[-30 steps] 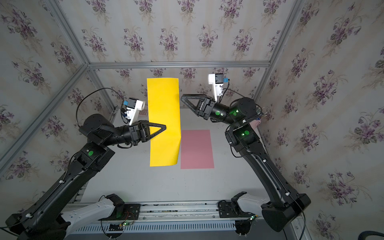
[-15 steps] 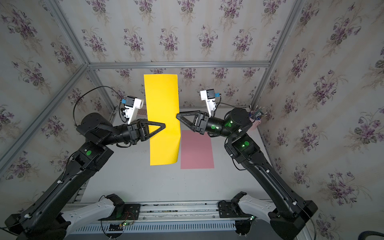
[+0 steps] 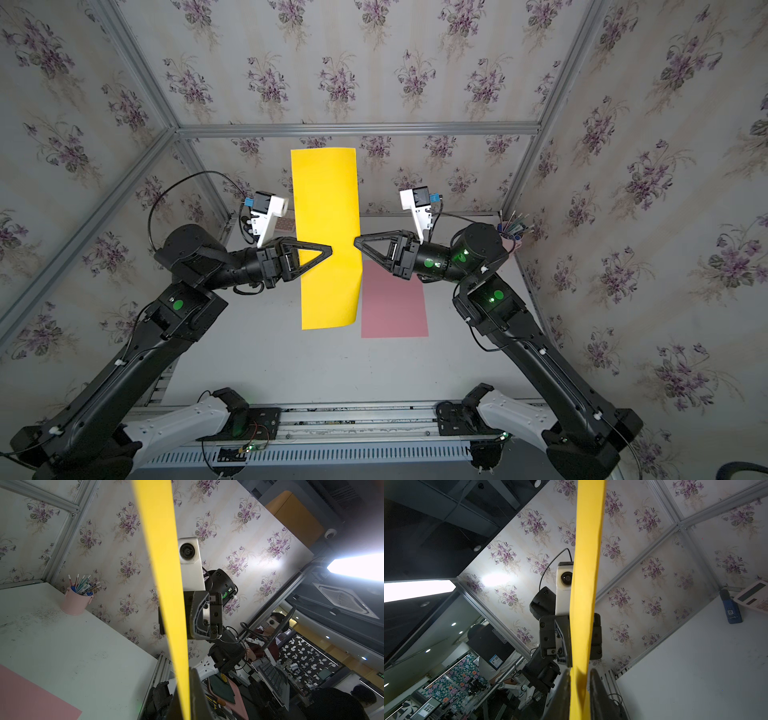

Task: Fold the rectangular paper in half along the long edge
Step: Fold the paper.

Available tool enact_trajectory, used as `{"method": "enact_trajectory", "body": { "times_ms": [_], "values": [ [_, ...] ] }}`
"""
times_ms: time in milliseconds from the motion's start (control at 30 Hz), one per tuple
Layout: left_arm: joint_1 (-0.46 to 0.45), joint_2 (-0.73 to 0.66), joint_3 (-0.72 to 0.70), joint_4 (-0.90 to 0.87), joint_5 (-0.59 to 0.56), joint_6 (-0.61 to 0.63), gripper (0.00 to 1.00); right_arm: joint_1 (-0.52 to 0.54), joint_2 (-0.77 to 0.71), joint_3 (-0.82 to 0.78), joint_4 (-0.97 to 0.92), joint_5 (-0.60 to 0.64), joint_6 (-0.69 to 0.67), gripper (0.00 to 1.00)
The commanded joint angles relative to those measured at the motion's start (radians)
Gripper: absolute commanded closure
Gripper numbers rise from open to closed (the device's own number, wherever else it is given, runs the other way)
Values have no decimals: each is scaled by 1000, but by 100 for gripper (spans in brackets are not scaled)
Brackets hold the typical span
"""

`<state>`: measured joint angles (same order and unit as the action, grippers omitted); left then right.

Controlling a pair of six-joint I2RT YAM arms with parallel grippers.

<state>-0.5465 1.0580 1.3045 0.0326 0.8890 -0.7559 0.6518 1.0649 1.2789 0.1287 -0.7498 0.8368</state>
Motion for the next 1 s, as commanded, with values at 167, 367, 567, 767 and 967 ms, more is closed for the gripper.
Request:
{"method": "enact_trajectory", "body": {
  "times_ms": [167, 367, 567, 767, 967],
  "values": [
    [-2, 8, 12, 9, -14, 18, 100, 10, -27, -8, -31, -42, -17, 91],
    [-1, 23, 15, 13, -15, 14, 100, 12, -43, -7, -82, -59, -42, 74],
    [-1, 19, 21, 11, -21, 15, 100, 21, -50, -28, -121, -69, -65, 88],
    [-3, 19, 24, 10, -18, 13, 100, 25, -63, -67, -152, -75, -100, 88],
    [-6, 13, 28, 6, -20, 15, 100, 25, -77, -76, -130, -105, -100, 99]
  ]
}}
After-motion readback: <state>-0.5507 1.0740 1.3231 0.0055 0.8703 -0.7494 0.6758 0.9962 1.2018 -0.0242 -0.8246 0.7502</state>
